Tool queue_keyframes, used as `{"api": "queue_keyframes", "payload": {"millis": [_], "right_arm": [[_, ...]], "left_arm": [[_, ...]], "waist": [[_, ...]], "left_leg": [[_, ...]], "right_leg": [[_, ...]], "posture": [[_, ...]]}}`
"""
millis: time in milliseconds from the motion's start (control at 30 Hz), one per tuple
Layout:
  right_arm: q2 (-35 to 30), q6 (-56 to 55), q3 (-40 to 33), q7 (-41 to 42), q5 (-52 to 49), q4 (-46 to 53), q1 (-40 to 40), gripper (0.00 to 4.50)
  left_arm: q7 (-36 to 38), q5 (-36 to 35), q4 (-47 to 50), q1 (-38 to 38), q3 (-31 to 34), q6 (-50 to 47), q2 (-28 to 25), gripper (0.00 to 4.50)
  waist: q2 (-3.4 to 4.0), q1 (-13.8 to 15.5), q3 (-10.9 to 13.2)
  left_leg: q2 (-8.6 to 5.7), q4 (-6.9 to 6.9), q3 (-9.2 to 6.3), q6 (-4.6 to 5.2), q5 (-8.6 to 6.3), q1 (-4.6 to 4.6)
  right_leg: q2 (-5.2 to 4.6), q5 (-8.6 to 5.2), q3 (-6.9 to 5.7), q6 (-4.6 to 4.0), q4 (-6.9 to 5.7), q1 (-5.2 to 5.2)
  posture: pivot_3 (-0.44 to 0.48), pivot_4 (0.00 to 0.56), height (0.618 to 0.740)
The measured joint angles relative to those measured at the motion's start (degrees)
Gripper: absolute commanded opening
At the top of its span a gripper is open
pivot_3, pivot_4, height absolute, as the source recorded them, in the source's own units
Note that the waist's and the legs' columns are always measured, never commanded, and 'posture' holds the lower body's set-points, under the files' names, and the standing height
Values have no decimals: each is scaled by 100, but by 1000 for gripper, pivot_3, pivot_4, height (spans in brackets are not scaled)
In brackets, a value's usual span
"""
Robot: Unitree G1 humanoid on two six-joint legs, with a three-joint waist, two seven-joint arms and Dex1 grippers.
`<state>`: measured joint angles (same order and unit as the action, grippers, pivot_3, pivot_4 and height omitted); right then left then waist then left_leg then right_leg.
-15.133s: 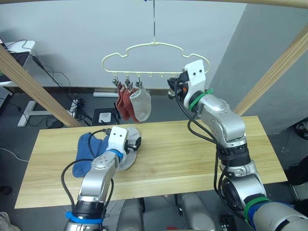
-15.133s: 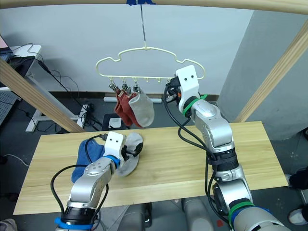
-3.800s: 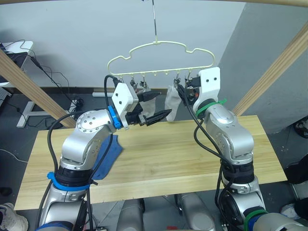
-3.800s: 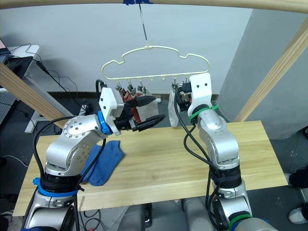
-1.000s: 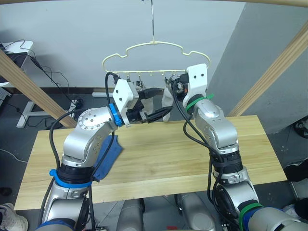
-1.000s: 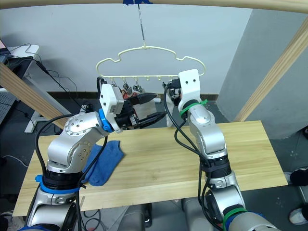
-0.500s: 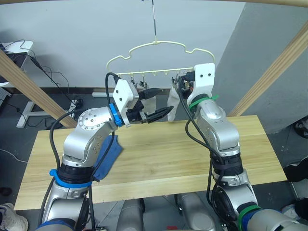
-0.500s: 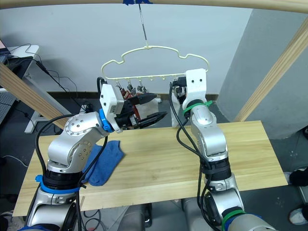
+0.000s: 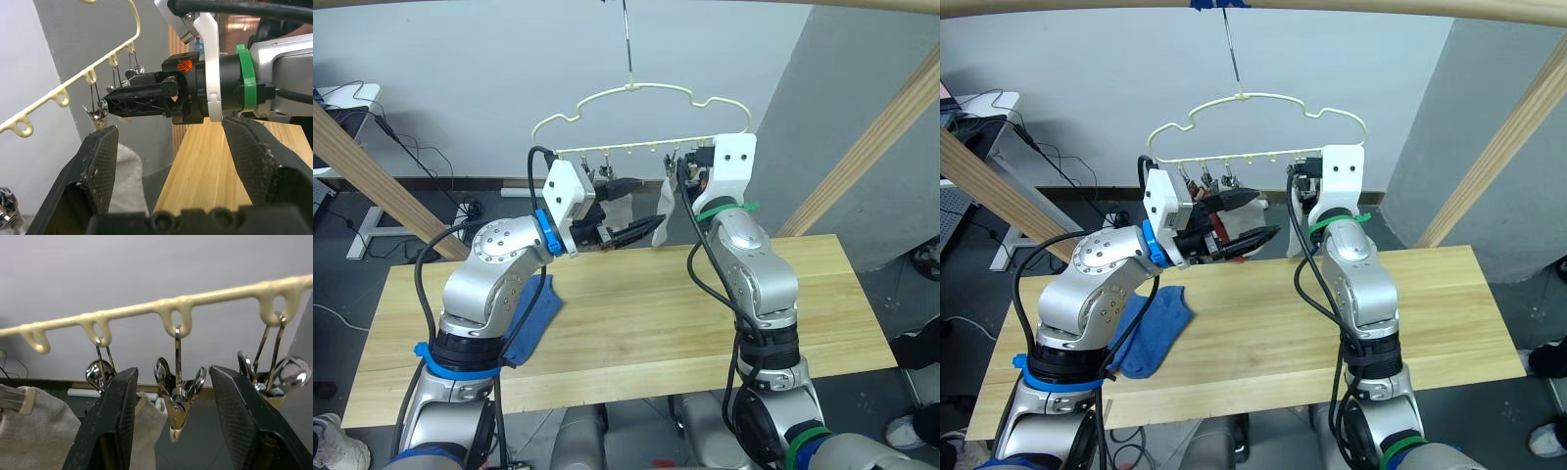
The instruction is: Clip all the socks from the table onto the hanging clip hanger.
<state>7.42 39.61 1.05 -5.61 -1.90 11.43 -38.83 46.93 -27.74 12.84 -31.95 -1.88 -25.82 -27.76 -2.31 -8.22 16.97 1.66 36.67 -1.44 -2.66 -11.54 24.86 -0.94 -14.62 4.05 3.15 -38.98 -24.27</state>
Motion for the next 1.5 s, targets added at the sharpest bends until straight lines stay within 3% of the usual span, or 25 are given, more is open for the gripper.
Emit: {"api": "queue_keyframes", "payload": {"millis": [300,400,533,667,900,967,1067,1200,1333,1500], "right_arm": [[7,115,1,-66,-116,126,2,2406],[7,122,4,-69,-158,126,2,1780],[7,123,5,-70,-168,126,2,606],[7,122,8,-64,-185,126,2,7],[4,111,13,-35,-217,125,1,7],[-2,101,6,-2,-217,125,-1,7],[-17,98,11,54,-217,120,-13,0],[-47,95,2,92,-218,114,-22,0],[-59,107,5,179,-222,114,-25,0],[-60,129,19,229,-223,114,-27,0]], "left_arm": [[3,17,-8,-32,0,4,2,3711],[4,25,-12,-32,0,8,4,3711],[4,54,-13,-31,0,14,5,3711],[-7,108,-12,-18,0,24,5,3711],[-456,376,111,529,3,11,23,3711],[-864,575,260,956,12,12,179,3711],[-1717,909,532,1916,90,-48,559,4468],[-2730,1316,507,2801,378,-225,916,4468],[-3339,1571,37,3004,741,-251,1046,4468],[-3565,1615,-868,2884,1012,-277,1095,4468]], "waist": [[0,-6,0],[0,-8,0],[0,-10,0],[0,-11,0],[1,-15,-2],[3,-24,-7],[1,-41,-8],[1,-37,-8],[1,-29,-8],[0,-31,-9]], "left_leg": [[0,0,0,0,0,0],[0,0,0,0,0,0],[0,0,0,0,0,0],[0,0,0,0,0,0],[1,0,-1,0,0,0],[3,-1,0,0,0,0],[6,-2,0,1,-1,1],[4,2,-4,1,0,0],[2,19,-2,5,3,0],[2,22,0,7,4,0]], "right_leg": [[0,0,0,0,0,0],[0,0,0,0,0,0],[0,0,0,0,0,0],[0,0,0,0,0,0],[0,0,0,0,0,0],[-4,0,3,0,1,0],[-7,0,3,0,1,-1],[-6,0,0,0,-2,-1],[-2,0,-1,0,-2,4],[-2,1,0,2,-1,7]], "posture": [[-216,243,740],[-217,242,740],[-217,242,740],[-219,241,740],[-218,239,740],[-214,243,740],[-212,245,740],[-210,247,740],[-208,252,740],[-216,258,740]]}}
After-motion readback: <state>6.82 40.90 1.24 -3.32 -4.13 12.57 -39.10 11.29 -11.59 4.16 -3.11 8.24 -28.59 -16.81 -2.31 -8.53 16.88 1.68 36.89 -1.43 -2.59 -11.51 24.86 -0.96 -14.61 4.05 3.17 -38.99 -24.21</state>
